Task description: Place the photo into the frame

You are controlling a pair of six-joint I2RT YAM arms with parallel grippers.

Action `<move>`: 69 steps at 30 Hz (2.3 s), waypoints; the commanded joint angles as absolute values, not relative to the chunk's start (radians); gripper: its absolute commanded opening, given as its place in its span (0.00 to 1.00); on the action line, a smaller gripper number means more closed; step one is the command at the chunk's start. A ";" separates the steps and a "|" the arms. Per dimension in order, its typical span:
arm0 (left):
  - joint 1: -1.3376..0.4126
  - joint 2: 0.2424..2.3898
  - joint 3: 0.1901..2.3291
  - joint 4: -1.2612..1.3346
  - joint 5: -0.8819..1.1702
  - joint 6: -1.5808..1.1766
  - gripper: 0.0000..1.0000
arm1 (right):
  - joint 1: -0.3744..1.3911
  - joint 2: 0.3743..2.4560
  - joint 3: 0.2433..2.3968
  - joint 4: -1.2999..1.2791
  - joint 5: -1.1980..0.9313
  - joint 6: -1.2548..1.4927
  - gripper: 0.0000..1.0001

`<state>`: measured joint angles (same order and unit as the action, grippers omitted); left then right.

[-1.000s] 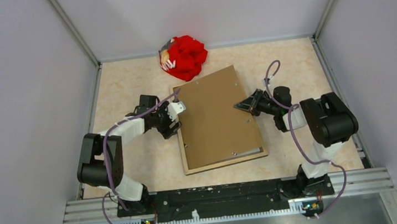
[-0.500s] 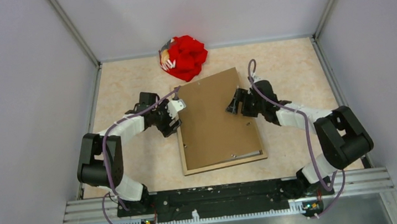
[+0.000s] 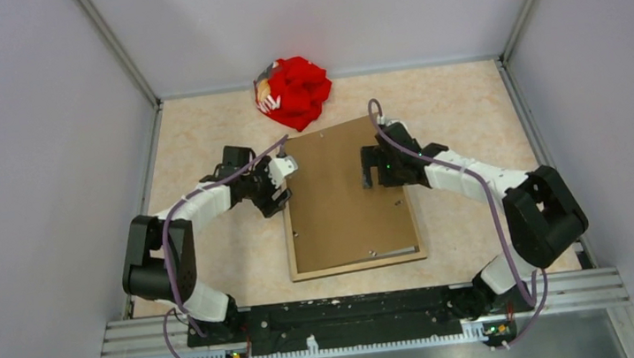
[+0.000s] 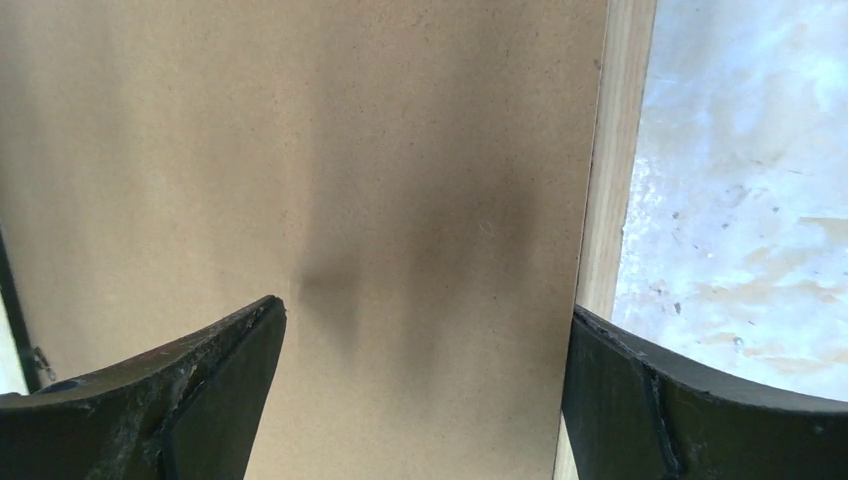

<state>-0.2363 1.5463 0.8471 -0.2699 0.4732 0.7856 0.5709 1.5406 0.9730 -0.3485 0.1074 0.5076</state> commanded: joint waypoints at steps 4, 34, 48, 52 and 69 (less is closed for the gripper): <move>-0.244 1.511 0.881 -0.260 0.514 0.774 0.84 | 0.618 1.547 1.054 -0.459 0.258 0.466 0.99; -0.213 1.509 0.860 -0.342 0.617 0.787 0.80 | 0.932 1.601 0.861 0.226 -0.062 0.749 0.17; -0.213 1.540 0.848 -0.328 0.590 0.787 0.73 | 0.955 1.839 0.921 0.402 -0.187 0.813 0.14; -0.213 1.547 0.849 -0.321 0.591 0.781 0.72 | 0.954 1.877 0.939 0.417 -0.225 0.794 0.18; -0.213 1.571 0.843 -0.302 0.578 0.776 0.70 | 0.954 1.928 0.982 0.414 -0.311 0.761 0.18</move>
<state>-0.2165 1.5627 0.8558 -0.3408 0.5713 0.7723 0.9405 1.9091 0.9386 0.3759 -0.2806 0.7860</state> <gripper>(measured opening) 0.707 0.178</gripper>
